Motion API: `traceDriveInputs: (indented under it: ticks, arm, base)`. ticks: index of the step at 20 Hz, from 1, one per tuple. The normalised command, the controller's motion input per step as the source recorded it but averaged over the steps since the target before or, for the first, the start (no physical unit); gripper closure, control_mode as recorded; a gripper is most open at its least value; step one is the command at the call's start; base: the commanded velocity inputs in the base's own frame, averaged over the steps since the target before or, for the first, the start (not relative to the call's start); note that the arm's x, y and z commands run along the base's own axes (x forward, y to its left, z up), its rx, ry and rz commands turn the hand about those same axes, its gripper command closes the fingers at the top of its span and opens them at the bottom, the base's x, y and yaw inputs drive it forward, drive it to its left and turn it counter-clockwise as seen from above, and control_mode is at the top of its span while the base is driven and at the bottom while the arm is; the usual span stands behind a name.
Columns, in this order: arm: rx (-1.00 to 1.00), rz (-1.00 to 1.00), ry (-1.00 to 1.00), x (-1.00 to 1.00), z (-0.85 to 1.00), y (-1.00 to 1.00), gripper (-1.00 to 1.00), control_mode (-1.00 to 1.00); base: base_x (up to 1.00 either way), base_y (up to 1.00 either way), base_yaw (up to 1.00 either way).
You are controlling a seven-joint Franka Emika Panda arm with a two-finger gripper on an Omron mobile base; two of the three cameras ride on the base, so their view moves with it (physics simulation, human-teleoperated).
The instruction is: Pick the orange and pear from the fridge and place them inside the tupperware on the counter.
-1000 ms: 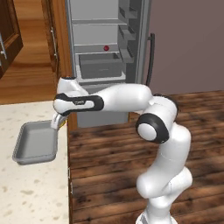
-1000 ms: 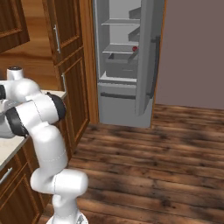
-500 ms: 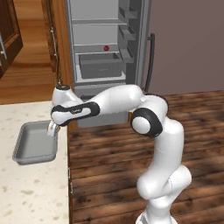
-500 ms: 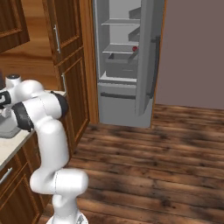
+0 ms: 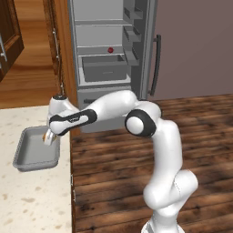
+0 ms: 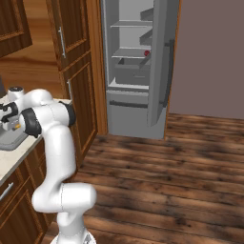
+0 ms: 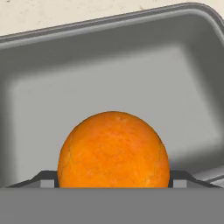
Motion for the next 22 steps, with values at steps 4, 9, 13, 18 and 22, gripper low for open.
traceDriveInputs:
  ticks: [4,9,13,18,22]
  arm:
    - [0.00,0.05,0.00,0.37,-0.35,0.38,1.00,-1.00]
    - [0.00,0.05,0.02,0.36,-0.32,0.38,1.00,-1.00]
    - [0.00,0.05,0.04,0.33,-0.31,0.36,1.00,-1.00]
    - [0.00,0.05,0.02,0.24,-0.25,0.28,1.00,-1.00]
    - [0.00,0.06,0.00,0.21,-0.25,0.23,-1.00,-1.00]
  base:
    - [0.00,0.00,0.00]
    - [0.00,0.00,0.00]
    - [0.00,0.00,0.00]
    - [0.00,0.00,0.00]
    - [0.00,0.00,0.00]
